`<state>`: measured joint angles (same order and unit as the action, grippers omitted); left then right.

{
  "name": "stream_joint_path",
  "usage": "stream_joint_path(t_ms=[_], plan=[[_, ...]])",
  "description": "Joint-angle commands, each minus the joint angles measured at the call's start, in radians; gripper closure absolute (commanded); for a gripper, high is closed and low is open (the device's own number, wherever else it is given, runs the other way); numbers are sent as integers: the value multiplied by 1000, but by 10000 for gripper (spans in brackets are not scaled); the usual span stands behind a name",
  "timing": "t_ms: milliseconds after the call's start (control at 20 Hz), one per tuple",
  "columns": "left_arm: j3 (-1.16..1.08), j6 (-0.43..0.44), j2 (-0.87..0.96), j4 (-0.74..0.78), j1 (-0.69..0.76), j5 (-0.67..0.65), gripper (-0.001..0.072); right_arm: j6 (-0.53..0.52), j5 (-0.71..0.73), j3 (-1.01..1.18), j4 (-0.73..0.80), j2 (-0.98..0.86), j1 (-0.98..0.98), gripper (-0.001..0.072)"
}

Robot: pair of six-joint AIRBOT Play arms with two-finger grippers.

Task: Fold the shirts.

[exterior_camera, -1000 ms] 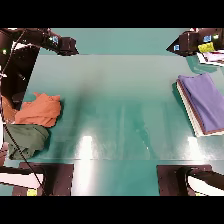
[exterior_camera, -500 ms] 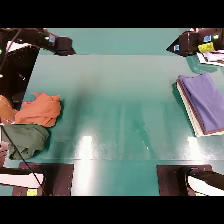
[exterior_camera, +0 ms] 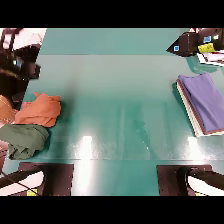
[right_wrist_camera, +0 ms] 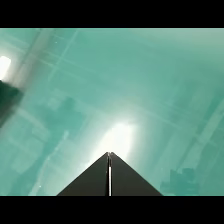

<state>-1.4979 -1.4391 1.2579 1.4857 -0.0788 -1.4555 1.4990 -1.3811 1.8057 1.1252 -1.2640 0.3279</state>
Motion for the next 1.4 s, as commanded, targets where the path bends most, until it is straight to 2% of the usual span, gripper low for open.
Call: stream_joint_path(t_ms=[0,50,100,150,200,250,450,500,550,650,750,1000,1150,1350], plan=[[250,-5,-48,63,-61,75,680,0,-6,0,0,0,1,696],[315,-5,-47,63,-61,134,680,0,-6,0,0,0,1,695],[371,-5,-47,59,-61,192,537,0,-6,0,0,0,1,696],[422,-14,-47,49,-61,251,169,0,-6,0,0,0,1,695],[460,-43,-47,48,-61,299,13,0,-6,0,0,0,1,695],[486,-55,-47,49,-61,327,85,0,-6,0,0,0,1,695],[496,-59,-48,50,-61,348,106,0,-6,0,0,0,1,695],[496,-74,-48,53,-61,347,292,0,-6,0,0,0,1,695],[496,-72,-48,53,-61,346,644,0,-6,0,0,0,1,695],[492,-72,-56,53,-61,347,683,0,-6,0,0,1,1,696],[440,-73,-75,52,-61,319,684,0,-6,5,0,7,-1,695],[117,-72,-238,-6,-35,241,685,0,-9,173,27,34,-59,695],[-90,-72,-278,-13,106,174,685,0,-12,261,27,54,-143,695],[-141,-72,-253,-12,404,188,685,1,24,153,26,158,-258,695]])
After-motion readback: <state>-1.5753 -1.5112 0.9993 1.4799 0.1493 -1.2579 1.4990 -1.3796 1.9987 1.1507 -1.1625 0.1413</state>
